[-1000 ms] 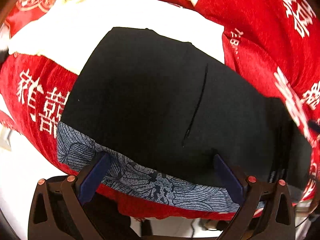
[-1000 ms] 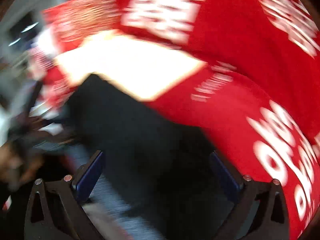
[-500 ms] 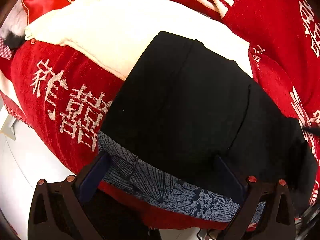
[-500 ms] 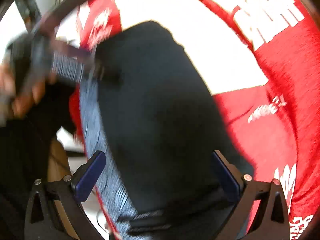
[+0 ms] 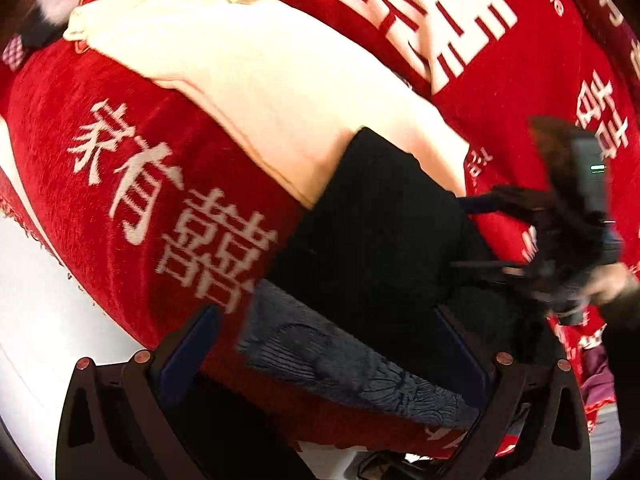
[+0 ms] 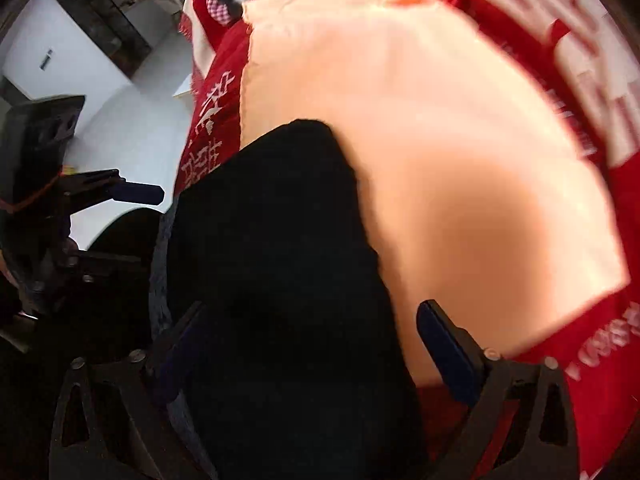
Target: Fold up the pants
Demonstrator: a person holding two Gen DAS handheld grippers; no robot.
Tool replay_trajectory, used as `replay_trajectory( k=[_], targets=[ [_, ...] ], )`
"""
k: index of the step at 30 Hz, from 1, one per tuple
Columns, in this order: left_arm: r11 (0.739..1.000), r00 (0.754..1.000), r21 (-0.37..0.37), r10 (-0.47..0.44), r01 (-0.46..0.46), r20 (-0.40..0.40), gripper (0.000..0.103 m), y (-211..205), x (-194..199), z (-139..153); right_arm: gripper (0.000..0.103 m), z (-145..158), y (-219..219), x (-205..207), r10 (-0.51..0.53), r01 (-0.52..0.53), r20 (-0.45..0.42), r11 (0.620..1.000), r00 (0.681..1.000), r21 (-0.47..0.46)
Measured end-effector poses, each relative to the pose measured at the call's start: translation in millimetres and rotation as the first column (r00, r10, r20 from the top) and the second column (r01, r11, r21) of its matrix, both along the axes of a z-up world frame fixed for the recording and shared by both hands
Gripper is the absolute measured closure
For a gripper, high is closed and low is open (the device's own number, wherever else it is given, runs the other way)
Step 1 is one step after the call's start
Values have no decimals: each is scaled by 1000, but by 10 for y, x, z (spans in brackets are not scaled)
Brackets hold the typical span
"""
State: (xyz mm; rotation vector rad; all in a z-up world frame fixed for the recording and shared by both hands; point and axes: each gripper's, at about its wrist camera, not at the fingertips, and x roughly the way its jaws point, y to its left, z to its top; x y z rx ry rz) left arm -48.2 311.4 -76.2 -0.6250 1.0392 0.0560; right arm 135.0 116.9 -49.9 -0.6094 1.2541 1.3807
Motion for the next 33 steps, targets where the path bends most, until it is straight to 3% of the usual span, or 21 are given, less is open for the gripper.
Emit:
replay_trajectory(
  k=[2, 4, 5, 6, 9, 15, 17, 20, 21, 23, 25, 27, 30, 31, 33],
  targets=[
    [999, 1000, -35, 2, -1, 13, 0, 105, -68, -17, 15, -103, 150, -32, 12, -12, 4, 1000, 1000, -16],
    [997, 1000, -71, -6, 8, 31, 0, 192, -109, -36, 31, -6, 164, -132, 28, -28, 6, 999, 1000, 30],
    [995, 999, -97, -20, 25, 45, 0, 227, -119, -51, 48, 46, 128, -183, 42, -42, 6, 998, 999, 46],
    [993, 998, -111, -37, 43, 54, 0, 261, -116, -54, 71, 101, 71, -220, 54, -55, 9, 996, 998, 69],
    [982, 986, -130, -125, 139, 109, 0, 277, -60, -25, 81, 341, -168, -327, 75, -73, -4, 984, 997, 165],
    [920, 918, -90, -365, 381, 154, 0, 8, 128, 21, 85, 719, -454, -713, 121, -141, 96, 961, 988, 239],
    [889, 885, -85, -432, 450, 175, 0, -108, 182, 57, 85, 828, -570, -791, 134, -160, 115, 953, 984, 257],
    [816, 824, -138, -536, 562, 182, 0, -369, 314, 24, 85, 942, -687, -792, 124, -152, 118, 951, 985, 268],
    [808, 813, -114, -559, 578, 164, 1, -475, 343, 25, 84, 919, -663, -754, 103, -131, 116, 956, 988, 261],
    [797, 798, -68, -590, 600, 125, 21, -601, 359, 20, 77, 806, -615, -608, 19, -45, 122, 975, 992, 217],
    [811, 813, -62, -577, 582, 82, 52, -600, 370, -14, 73, 766, -666, -427, -118, 97, 114, 980, 986, 174],
    [843, 845, -70, -533, 534, 39, 68, -518, 378, -67, 71, 832, -803, -392, -202, 177, 130, 967, 971, 185],
    [868, 872, -90, -489, 488, 15, 69, -416, 360, -89, 58, 816, -1088, -689, -170, 141, 246, 981, 954, 131],
    [870, 872, -69, -489, 488, 3, 69, -446, 362, -72, 58, 673, -1182, -881, -100, 90, 311, 995, 945, 47],
    [866, 866, -32, -499, 498, -19, 69, -509, 409, -31, 58, 386, -1303, -1078, -12, 39, 324, 996, 946, -77]
  ],
)
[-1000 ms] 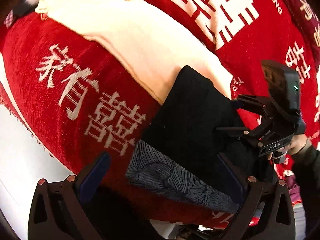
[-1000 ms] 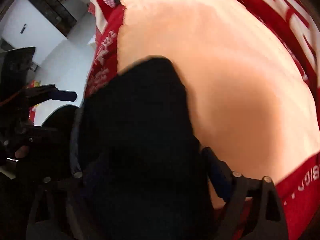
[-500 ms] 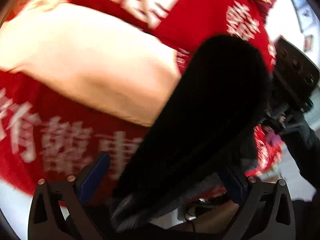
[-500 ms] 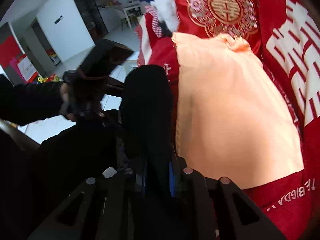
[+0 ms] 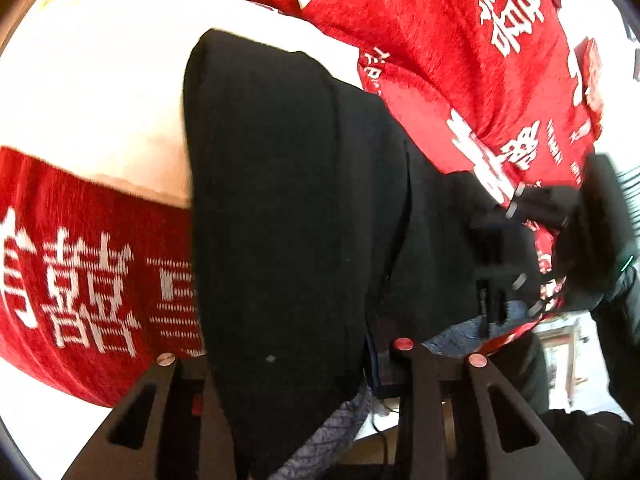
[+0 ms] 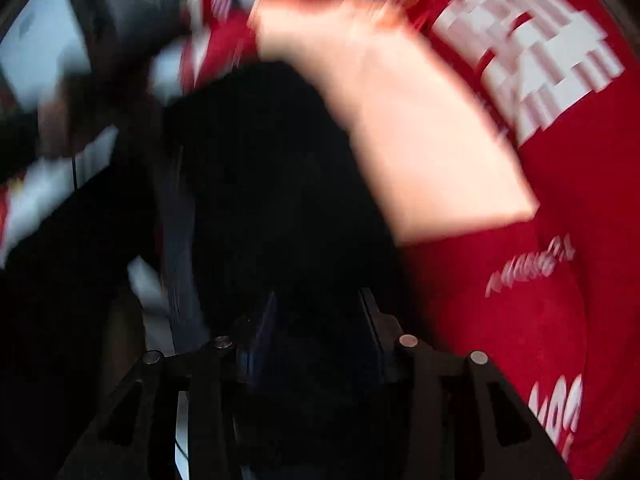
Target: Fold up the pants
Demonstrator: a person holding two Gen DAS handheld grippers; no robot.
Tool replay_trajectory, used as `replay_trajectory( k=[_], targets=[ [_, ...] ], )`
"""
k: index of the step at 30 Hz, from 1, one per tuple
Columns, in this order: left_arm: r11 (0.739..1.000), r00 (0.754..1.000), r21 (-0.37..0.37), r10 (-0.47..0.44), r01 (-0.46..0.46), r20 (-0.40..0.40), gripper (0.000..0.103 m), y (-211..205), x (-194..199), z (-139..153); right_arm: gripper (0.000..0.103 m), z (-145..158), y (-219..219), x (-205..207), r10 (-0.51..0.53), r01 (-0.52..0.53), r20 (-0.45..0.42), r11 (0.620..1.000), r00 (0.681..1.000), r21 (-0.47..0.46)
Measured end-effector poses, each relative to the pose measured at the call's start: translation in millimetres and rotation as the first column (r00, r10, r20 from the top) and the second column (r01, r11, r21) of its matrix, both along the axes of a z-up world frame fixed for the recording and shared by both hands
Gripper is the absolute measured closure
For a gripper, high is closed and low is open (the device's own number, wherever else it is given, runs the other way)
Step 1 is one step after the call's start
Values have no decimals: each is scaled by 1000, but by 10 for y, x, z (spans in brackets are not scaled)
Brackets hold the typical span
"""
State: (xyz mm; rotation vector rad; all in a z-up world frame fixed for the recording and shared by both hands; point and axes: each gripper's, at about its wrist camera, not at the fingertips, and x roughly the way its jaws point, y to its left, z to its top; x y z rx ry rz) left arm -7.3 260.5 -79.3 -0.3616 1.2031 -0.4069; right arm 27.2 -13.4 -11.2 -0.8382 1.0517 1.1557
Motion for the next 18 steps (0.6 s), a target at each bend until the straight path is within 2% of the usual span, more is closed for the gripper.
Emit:
replay_trajectory(
  k=[2, 3, 5, 8, 9, 12, 14, 16, 18],
  targets=[
    [1000, 1000, 24, -8, 8, 2, 73, -56, 77, 64, 59, -357, -52, -137, 44, -43, 11, 991, 999, -128],
    [999, 1000, 34, -7, 7, 2, 73, -68, 81, 104, 55, -461, -66, -186, 68, -62, 46, 989, 997, -137],
    [999, 1000, 49, -8, 8, 7, 77, -121, 70, 204, 50, -465, -79, -185, 64, -58, 70, 995, 995, -86],
    [998, 1000, 64, -13, 12, 19, 79, -182, 36, 306, 46, -440, -68, -81, 9, -7, 21, 997, 1000, -74],
    [998, 1000, 68, -14, 12, 20, 79, -250, 38, 338, 46, -385, -87, -59, -5, 5, 2, 997, 1000, -76],
    [997, 1000, 78, -14, 12, 27, 79, -379, 65, 498, 46, -51, -319, -12, -29, 30, -59, 1000, 998, 9],
    [996, 998, 86, -26, 22, 50, 79, -548, 97, 641, 46, -42, -406, -19, -18, 18, -8, 998, 1000, -64],
    [996, 995, 71, -55, 49, 89, 79, -791, 56, 830, 45, -297, -428, -11, -12, 18, 32, 982, 999, -190],
    [994, 990, 81, -83, 74, 113, 79, -958, 36, 990, 35, -374, -423, -52, 17, -7, 71, 991, 997, -133]
  ],
)
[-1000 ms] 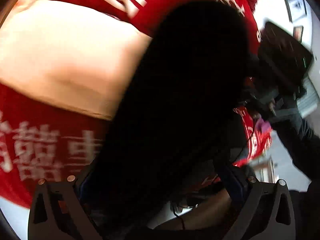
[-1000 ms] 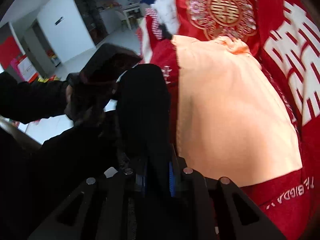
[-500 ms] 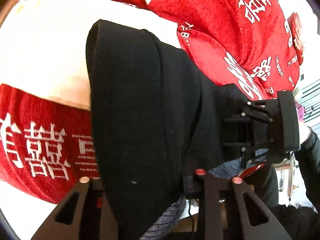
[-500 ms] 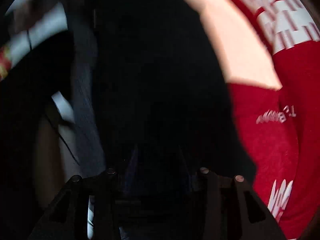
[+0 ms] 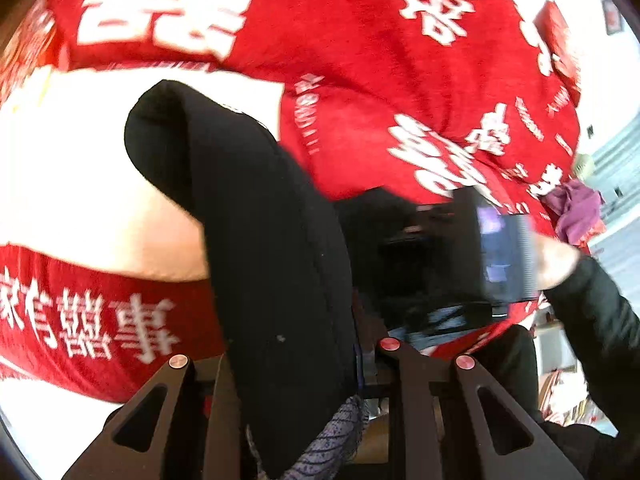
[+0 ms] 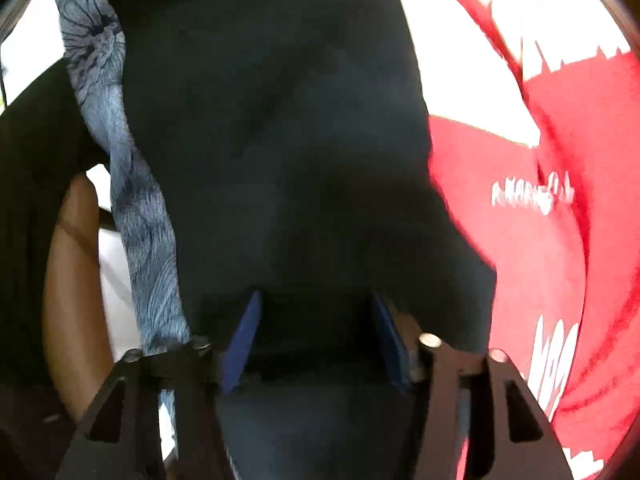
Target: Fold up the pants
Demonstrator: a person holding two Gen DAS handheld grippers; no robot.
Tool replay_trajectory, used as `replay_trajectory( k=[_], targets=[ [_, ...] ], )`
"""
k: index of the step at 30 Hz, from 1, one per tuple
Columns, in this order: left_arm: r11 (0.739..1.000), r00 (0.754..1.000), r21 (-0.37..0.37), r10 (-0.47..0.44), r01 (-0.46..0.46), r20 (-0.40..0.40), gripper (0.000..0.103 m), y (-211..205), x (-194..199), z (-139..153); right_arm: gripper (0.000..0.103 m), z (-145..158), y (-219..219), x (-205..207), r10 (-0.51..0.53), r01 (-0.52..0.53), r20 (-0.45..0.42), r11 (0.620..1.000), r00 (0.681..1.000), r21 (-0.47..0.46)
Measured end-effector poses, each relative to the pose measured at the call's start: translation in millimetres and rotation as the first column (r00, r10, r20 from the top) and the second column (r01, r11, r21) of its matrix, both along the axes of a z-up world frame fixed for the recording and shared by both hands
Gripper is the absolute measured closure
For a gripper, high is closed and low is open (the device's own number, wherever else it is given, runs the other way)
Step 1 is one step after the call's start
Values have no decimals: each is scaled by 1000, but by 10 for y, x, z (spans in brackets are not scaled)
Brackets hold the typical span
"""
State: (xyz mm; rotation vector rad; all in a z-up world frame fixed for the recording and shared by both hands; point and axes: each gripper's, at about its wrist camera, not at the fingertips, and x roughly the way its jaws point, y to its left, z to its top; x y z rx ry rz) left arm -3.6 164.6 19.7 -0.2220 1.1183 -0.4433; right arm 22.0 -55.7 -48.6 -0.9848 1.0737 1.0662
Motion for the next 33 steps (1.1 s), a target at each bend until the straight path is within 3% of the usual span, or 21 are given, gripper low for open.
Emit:
replay_trajectory(
  k=[4, 8, 12, 16, 19, 22, 24, 26, 28, 30, 33],
  targets=[
    [998, 999, 42, -43, 43, 16, 79, -420, -15, 182, 33, 158, -73, 160, -103, 109, -74, 991, 992, 79],
    [993, 994, 68, -105, 102, 40, 79, -879, -15, 328, 22, 696, -660, 47, -195, 196, -32, 944, 980, 267],
    [968, 973, 130, -223, 213, 64, 79, -1522, -49, 461, 21, 929, -1273, -179, -294, 274, 24, 915, 956, 296],
    [929, 940, 166, -339, 330, 28, 79, -2269, -22, 341, 21, 808, -1807, -249, -420, 394, 23, 869, 907, 298],
    [898, 916, 199, -400, 393, -1, 79, -2859, 69, 45, 21, 664, -2168, -308, -531, 515, -28, 805, 847, 294],
    [880, 907, 220, -408, 420, -102, 79, -3331, 231, -433, 21, 521, -2556, -378, -614, 606, -81, 735, 785, 303],
    [861, 900, 263, -425, 435, -99, 78, -3486, 200, -622, 21, 467, -2733, -418, -650, 643, -100, 697, 753, 318],
    [856, 897, 272, -433, 440, -88, 76, -3517, 169, -610, 21, 441, -2896, -460, -687, 679, -114, 653, 717, 334],
    [859, 891, 240, -442, 453, -101, 51, -3487, 151, -610, 21, 405, -3026, -447, -712, 715, -164, 605, 683, 351],
    [864, 888, 204, -450, 460, -99, 41, -3496, 68, -566, 21, 398, -3159, -399, -728, 748, -237, 533, 644, 395],
    [858, 887, 230, -454, 459, -80, 41, -3527, -51, -493, 20, 470, -3362, -349, -743, 790, -336, 408, 579, 458]
  ],
)
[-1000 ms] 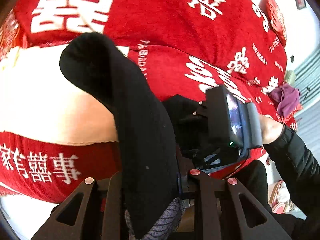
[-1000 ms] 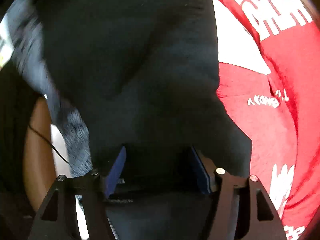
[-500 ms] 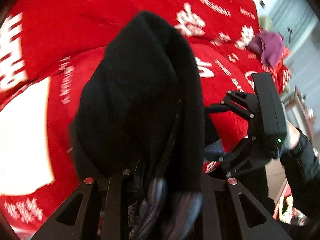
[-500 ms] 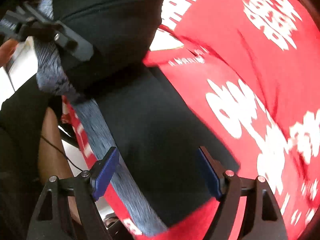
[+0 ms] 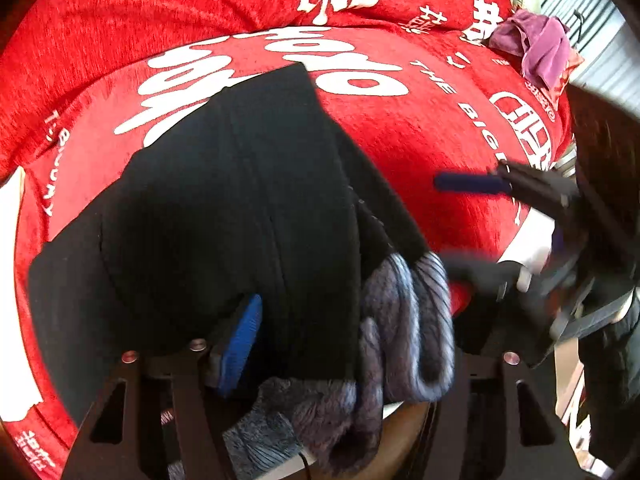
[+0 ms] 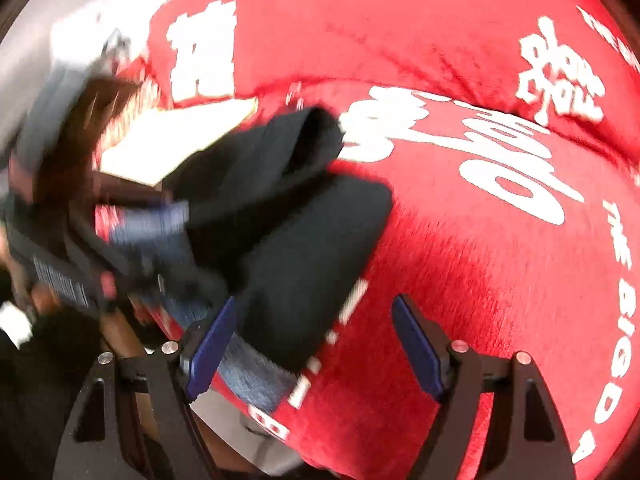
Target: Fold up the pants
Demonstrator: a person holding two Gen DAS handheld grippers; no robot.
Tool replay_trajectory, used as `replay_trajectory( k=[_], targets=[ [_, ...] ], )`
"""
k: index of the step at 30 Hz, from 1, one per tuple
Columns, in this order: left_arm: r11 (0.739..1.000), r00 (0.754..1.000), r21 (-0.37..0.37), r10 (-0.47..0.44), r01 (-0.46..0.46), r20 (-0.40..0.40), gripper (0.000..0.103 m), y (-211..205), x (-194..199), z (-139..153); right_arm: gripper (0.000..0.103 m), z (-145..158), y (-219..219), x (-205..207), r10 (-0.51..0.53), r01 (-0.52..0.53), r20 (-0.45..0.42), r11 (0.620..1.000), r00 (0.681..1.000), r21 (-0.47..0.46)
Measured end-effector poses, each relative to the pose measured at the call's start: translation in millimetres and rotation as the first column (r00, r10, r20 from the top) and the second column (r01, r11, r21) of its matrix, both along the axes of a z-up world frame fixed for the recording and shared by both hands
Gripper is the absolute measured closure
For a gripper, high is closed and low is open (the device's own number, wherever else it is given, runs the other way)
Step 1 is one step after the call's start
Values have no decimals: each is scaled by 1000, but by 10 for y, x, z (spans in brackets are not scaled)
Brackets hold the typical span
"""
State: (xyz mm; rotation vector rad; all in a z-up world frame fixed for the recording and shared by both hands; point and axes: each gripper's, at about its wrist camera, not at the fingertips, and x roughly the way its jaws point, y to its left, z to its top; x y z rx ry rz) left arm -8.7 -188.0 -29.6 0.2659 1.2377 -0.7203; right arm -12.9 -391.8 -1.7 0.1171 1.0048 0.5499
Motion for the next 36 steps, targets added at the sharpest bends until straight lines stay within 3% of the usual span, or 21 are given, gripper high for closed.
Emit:
replay_trajectory(
  k=[2, 3, 4, 6, 8, 12, 15, 16, 18, 19, 23, 25, 27, 28, 31, 33, 35, 36],
  targets=[
    [997, 1000, -72, 3, -4, -13, 41, 121, -101, 154, 18, 70, -80, 79, -59, 59, -1, 994, 998, 87],
    [993, 1000, -118, 3, -6, -22, 35, 195, -153, 232, 16, 90, -106, 113, -81, 82, -8, 988, 997, 128],
    [987, 1000, -164, 3, -6, -23, 22, 288, -205, 316, 15, 97, -147, 129, -95, 97, -19, 980, 995, 173],
    [977, 999, -214, 33, -25, 36, 5, 524, -308, 509, 9, 125, -161, 193, -109, 113, -32, 962, 994, 247],
    [972, 994, -227, 82, -64, 71, 4, 742, -322, 598, 8, 91, -84, 321, -110, 120, -50, 952, 993, 282],
    [963, 971, -165, 228, -213, 72, 4, 1140, -98, 424, 8, -106, 291, 539, -51, 74, -108, 972, 993, 222],
    [919, 926, -117, 378, -376, -3, 4, 1449, 159, 70, 11, -153, 626, 579, -38, 48, -85, 991, 996, 124],
    [904, 910, -107, 414, -415, -31, 4, 1527, 216, -37, 18, -129, 693, 579, -23, 31, -67, 992, 997, 121],
    [881, 886, -102, 462, -462, -32, 4, 1635, 229, -124, 79, -72, 809, 548, -22, 25, -48, 998, 999, 62],
    [878, 885, -113, 465, -465, -32, 4, 1648, 201, -123, 85, -31, 822, 531, -33, 35, -52, 999, 998, 37],
    [895, 903, -126, 430, -427, -9, 1, 1576, 105, -142, 90, 129, 723, 286, -69, 72, -37, 993, 997, 96],
    [915, 917, -86, 398, -394, 26, 1, 1457, 99, -219, 90, -77, 703, 225, -108, 113, -77, 992, 991, 57],
    [925, 923, -39, 379, -377, 66, 1, 1383, 45, -183, 89, -256, 563, 274, -160, 176, -135, 978, 978, 110],
    [929, 927, -43, 370, -367, 69, 1, 1363, 17, -131, 89, -233, 478, 298, -184, 212, -166, 963, 969, 166],
    [919, 930, -158, 367, -361, 10, 1, 1391, -5, 7, 90, 25, 499, 287, -199, 207, -71, 971, 977, 120],
    [921, 928, -124, 372, -369, -4, 1, 1345, 74, -108, 88, -37, 495, 381, -212, 220, -92, 972, 973, 83],
    [940, 937, -43, 342, -339, 79, 1, 1226, 86, -213, 82, -234, 523, 472, -213, 217, -114, 976, 970, 23],
    [947, 941, -11, 322, -322, 107, 1, 1168, 66, -231, 80, -253, 506, 486, -220, 226, -120, 973, 968, 42]
  ],
)
